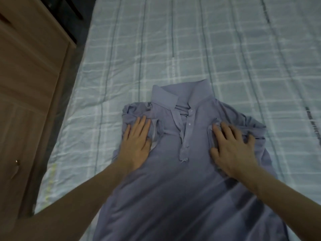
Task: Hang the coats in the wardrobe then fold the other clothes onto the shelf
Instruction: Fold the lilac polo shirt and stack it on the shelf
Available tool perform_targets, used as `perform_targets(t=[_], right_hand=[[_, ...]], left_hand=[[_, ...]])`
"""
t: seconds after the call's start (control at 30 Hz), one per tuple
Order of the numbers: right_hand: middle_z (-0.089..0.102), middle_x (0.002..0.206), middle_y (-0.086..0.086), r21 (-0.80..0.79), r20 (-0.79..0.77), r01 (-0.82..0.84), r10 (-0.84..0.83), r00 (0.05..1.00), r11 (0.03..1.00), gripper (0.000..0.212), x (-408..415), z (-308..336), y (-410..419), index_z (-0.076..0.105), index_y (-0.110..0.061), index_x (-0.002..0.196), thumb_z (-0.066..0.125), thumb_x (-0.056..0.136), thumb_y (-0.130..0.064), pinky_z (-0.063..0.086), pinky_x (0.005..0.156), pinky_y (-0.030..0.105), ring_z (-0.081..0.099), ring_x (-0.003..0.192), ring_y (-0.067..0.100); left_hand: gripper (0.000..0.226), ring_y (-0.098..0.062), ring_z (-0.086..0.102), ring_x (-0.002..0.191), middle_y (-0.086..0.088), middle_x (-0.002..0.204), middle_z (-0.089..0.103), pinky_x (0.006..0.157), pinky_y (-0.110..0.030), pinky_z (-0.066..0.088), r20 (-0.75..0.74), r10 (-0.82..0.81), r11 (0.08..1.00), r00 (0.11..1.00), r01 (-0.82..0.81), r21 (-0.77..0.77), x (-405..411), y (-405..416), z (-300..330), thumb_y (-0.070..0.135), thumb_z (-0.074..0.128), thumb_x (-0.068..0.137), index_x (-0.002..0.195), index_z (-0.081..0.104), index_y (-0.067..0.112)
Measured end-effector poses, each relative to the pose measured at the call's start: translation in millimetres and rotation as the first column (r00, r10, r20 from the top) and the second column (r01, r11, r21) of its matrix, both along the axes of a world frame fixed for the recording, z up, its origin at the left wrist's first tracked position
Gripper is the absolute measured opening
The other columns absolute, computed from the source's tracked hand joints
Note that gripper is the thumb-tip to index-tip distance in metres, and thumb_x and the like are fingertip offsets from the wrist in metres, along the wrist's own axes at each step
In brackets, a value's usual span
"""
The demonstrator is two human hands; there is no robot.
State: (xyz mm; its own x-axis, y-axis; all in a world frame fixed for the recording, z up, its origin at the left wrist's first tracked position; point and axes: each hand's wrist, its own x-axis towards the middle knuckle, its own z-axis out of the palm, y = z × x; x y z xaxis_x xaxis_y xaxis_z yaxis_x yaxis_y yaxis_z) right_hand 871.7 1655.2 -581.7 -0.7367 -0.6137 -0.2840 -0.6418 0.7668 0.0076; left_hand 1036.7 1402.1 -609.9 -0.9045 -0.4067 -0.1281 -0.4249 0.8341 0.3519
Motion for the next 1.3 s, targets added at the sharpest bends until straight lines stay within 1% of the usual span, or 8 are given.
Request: perform_targets(t=[0.2, 0.3, 0.43, 0.67, 0.83, 1.0, 1.13, 1.3], right_hand=[[0.059, 0.113, 0.012, -0.213, -0.147, 0.141, -0.175, 0.974, 0.967, 0.030, -70.8, 35.4, -63.0, 0.059, -0.015, 0.111, 0.052, 0.086, -0.029, 0.032, 0.092, 0.048, 0.050, 0.107, 0.033], [0.057, 0.126, 0.016, -0.253, 0.198, 0.325, -0.280, 0.939, 0.911, 0.053, -112.3, 36.9, -86.6, 0.045, -0.011, 0.133, 0.061, 0.085, -0.027, 0.037, 0.095, 0.045, 0.050, 0.118, 0.035], [0.063, 0.087, 0.008, -0.250, 0.554, 0.475, -0.277, 0.785, 0.844, 0.028, -142.1, 42.9, -105.7, 0.069, -0.006, 0.101, 0.073, 0.076, -0.018, 0.044, 0.073, 0.028, 0.059, 0.085, 0.023], [0.050, 0.079, 0.004, -0.749, 0.088, -0.033, 0.150, 0.985, 0.661, 0.021, -98.5, 47.9, -55.5, 0.052, -0.018, 0.077, 0.057, 0.064, -0.003, 0.033, 0.065, 0.028, 0.047, 0.073, 0.023], [0.054, 0.090, 0.000, -0.269, -0.040, -0.612, 0.626, 0.779, 0.744, 0.027, -72.1, 29.1, -5.3, 0.059, -0.023, 0.084, 0.043, 0.063, -0.028, 0.044, 0.067, 0.041, 0.052, 0.083, 0.027], [0.061, 0.101, 0.007, -0.479, 0.040, -0.326, 0.391, 0.919, 0.815, 0.043, -77.0, 32.0, -7.5, 0.069, -0.016, 0.102, 0.036, 0.074, -0.020, 0.048, 0.074, 0.046, 0.055, 0.087, 0.032], [0.052, 0.133, 0.001, -0.132, 0.103, -0.182, 0.196, 0.975, 0.974, 0.050, -92.0, 29.5, -18.5, 0.054, -0.028, 0.130, 0.045, 0.084, -0.045, 0.034, 0.100, 0.048, 0.049, 0.119, 0.029], [0.055, 0.123, 0.006, 0.059, 0.331, -0.224, 0.192, 0.924, 0.973, 0.053, -120.4, 54.1, -35.2, 0.061, -0.024, 0.123, 0.076, 0.074, -0.037, 0.045, 0.096, 0.039, 0.055, 0.114, 0.030]], left_hand=[[0.039, -0.023, 0.041, 0.121, -0.001, 0.131, 0.051, 0.091, -0.028, 0.018, -0.269, 0.205, 0.975, 0.941, -0.219, -0.025, -60.6, -28.2, 35.0, 0.030, 0.046, 0.089, 0.125, 0.059, 0.021], [0.061, -0.025, 0.042, 0.127, 0.000, 0.135, 0.051, 0.103, -0.034, 0.021, 0.007, 0.295, 0.950, 0.955, -0.294, 0.100, -111.6, -54.4, 44.7, 0.035, 0.062, 0.083, 0.140, 0.044, 0.021], [0.077, -0.018, 0.057, 0.111, -0.001, 0.120, 0.061, 0.094, -0.021, 0.044, 0.135, 0.257, 0.819, 0.957, -0.290, 0.495, -154.7, -63.9, 57.0, 0.012, 0.074, 0.075, 0.144, 0.041, 0.012], [0.046, -0.013, 0.059, 0.090, 0.002, 0.093, 0.062, 0.081, -0.017, 0.046, -0.424, 0.033, 0.902, 0.905, 0.155, 0.402, -103.5, -52.3, 66.7, -0.018, 0.052, 0.067, 0.096, 0.070, 0.013], [0.048, -0.012, 0.053, 0.101, 0.007, 0.107, 0.060, 0.090, -0.030, 0.043, -0.016, -0.613, 0.776, 0.790, 0.606, 0.174, -51.1, -56.8, 55.3, 0.002, 0.061, 0.065, 0.108, 0.071, 0.021], [0.049, -0.013, 0.045, 0.120, -0.002, 0.128, 0.053, 0.105, -0.019, 0.030, -0.207, -0.330, 0.890, 0.921, 0.377, 0.258, -52.8, -56.0, 54.6, 0.003, 0.039, 0.081, 0.121, 0.064, 0.015], [0.062, -0.028, 0.041, 0.131, -0.006, 0.145, 0.044, 0.109, -0.039, 0.022, 0.089, -0.289, 0.957, 0.953, 0.288, 0.031, -68.6, -80.6, 37.3, 0.018, 0.037, 0.080, 0.141, 0.047, 0.018], [0.054, -0.025, 0.054, 0.109, -0.002, 0.118, 0.057, 0.096, -0.036, 0.036, 0.223, -0.253, 0.967, 0.942, 0.253, 0.026, -89.4, -89.1, 58.8, 0.014, 0.062, 0.081, 0.132, 0.050, 0.023]])
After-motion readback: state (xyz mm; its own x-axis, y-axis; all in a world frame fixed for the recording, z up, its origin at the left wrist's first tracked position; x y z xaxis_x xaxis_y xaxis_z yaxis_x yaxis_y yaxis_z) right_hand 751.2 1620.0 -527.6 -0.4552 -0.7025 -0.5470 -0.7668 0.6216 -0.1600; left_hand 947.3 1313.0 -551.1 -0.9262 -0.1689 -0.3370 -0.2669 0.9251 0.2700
